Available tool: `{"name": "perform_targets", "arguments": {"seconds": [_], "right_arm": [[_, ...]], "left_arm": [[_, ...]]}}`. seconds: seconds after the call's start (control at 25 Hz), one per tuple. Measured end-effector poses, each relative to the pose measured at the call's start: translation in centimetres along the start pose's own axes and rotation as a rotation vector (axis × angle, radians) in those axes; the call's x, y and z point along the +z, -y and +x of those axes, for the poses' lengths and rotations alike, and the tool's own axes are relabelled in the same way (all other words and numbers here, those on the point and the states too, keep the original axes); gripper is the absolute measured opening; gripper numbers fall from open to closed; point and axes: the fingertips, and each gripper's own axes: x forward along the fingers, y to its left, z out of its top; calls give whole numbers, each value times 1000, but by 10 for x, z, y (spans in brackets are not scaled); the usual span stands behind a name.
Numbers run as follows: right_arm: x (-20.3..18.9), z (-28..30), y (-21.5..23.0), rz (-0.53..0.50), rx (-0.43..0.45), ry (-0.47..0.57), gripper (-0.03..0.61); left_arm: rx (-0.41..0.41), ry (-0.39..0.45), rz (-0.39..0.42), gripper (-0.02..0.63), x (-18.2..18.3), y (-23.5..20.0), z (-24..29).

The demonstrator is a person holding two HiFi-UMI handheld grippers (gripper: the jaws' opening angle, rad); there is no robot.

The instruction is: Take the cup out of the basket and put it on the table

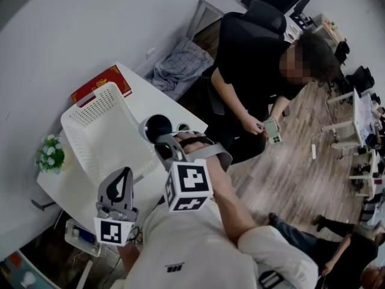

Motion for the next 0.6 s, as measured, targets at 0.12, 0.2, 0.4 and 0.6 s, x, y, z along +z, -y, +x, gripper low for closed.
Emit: {"name": "perform_targets", "arguments": {"seconds": [0.12,0.2,0.4,0.6], "right_arm": [[-9,-1,1,18,3,-12,34],[-15,-1,0,30,4,-21,34],[-31,3,-4,56,13,-48,34],[-52,15,-15,88,50,-82,34]], "left_arm": [[-16,-10,0,9,-1,3,5],[-25,-13,-4,9,-2,6,7],[-46,-24,-8,9,-5,12,12],[-63,-40,-3,9,-8,19,17]]}}
